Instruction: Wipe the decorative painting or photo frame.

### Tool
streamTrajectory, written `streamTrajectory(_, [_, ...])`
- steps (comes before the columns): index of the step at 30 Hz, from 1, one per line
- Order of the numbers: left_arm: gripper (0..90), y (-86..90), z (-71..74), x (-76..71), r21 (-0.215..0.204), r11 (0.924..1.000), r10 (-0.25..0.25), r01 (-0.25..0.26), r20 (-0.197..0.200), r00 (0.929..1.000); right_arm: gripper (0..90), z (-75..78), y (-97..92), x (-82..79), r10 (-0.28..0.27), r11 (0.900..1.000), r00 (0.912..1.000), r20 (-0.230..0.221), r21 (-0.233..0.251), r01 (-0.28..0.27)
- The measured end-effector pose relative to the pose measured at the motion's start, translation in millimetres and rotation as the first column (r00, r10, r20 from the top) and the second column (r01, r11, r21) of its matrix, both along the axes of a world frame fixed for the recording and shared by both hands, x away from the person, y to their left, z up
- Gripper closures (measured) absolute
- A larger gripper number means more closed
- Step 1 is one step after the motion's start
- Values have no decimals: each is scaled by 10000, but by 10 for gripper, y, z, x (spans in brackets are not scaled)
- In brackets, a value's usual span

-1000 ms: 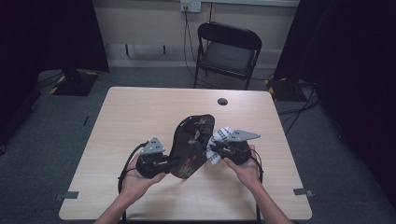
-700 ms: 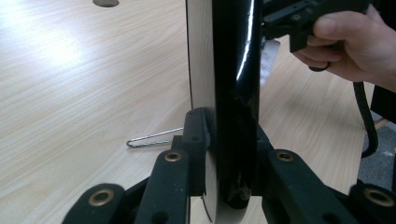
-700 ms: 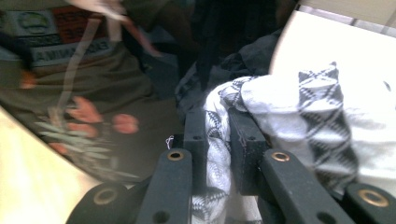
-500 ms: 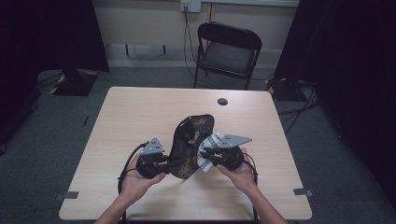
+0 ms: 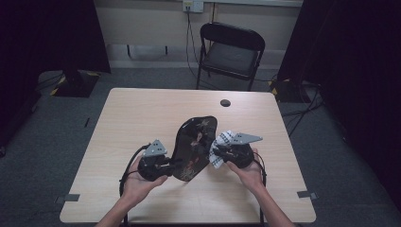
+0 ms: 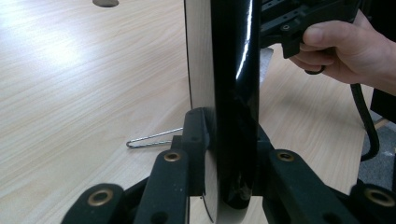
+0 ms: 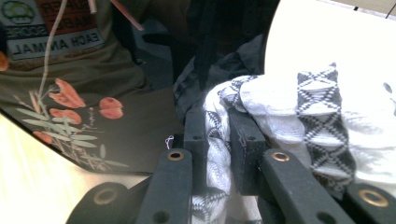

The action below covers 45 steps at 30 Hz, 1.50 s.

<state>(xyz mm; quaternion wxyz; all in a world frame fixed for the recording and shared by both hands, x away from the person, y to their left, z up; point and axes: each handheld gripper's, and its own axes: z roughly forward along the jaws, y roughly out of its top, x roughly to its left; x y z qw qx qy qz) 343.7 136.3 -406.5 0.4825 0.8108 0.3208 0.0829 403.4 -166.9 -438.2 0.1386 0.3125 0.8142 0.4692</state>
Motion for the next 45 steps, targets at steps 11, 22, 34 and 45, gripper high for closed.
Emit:
streamTrajectory(11, [767,-4,1,-3,18,10000,35,-35,37,10000,791,83,323,-245,1731,9849,9847,206,-21,-1731])
streamTrajectory(22, [761,-9,0,1,32,10000,41,-41,57,10000,791,-18,94,-25,582,9983,9980,-232,98,-580])
streamTrajectory(34, [763,-11,-1,6,-19,10000,62,-62,20,10000,790,-21,43,4,185,9997,9998,6,-168,-185])
streamTrajectory(45, [764,2,-4,10,-79,9999,88,-88,-24,10000,790,13,376,-257,1968,9803,9804,32,-171,-1968])
